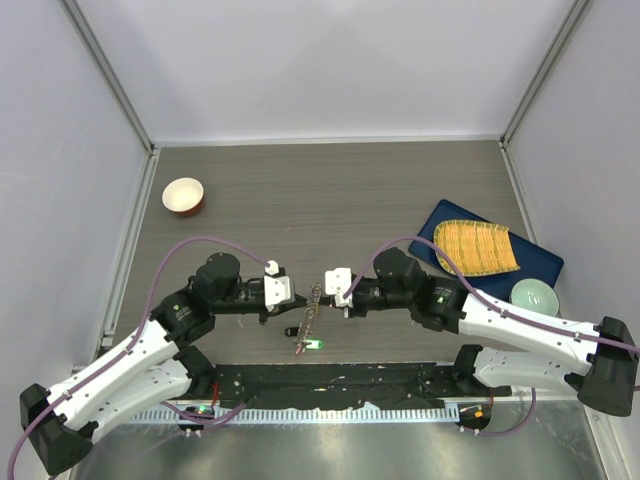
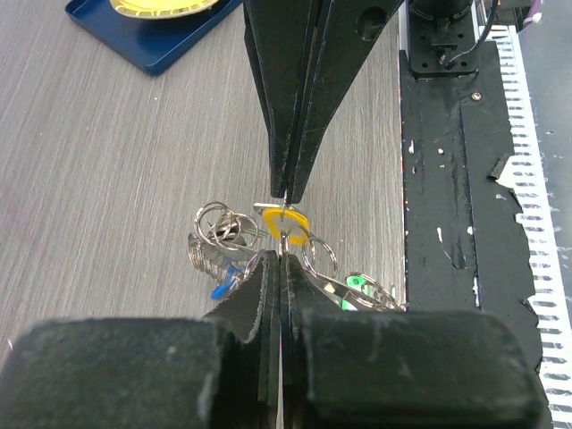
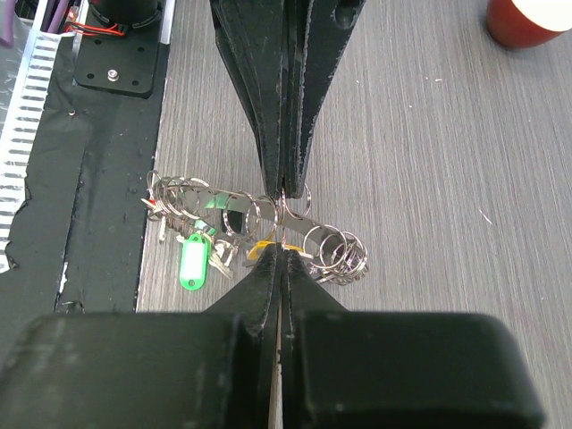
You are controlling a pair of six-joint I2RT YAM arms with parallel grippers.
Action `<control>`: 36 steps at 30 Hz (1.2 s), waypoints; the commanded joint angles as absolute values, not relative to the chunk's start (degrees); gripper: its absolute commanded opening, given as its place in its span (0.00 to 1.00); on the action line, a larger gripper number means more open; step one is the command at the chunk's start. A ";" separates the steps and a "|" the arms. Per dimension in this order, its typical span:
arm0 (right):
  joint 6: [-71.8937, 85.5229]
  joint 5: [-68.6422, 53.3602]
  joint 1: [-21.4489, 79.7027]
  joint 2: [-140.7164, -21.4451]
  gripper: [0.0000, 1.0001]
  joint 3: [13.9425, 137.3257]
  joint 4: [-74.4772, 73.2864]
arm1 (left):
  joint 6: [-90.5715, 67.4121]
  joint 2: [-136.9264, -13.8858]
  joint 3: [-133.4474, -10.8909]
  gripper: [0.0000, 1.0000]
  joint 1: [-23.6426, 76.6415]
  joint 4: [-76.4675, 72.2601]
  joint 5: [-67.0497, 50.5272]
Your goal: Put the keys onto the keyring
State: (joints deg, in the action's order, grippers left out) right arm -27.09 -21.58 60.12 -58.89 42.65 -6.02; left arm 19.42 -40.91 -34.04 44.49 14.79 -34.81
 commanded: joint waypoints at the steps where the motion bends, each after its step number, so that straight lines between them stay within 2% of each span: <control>1: -27.69 -21.36 60.64 -58.45 0.01 44.82 -2.99 | 18.54 -40.52 -35.95 0.00 44.30 11.16 -36.47; 36: -26.98 -21.71 60.91 -58.01 0.01 44.30 -2.64 | 17.32 -40.87 -35.77 0.00 44.30 10.20 -36.65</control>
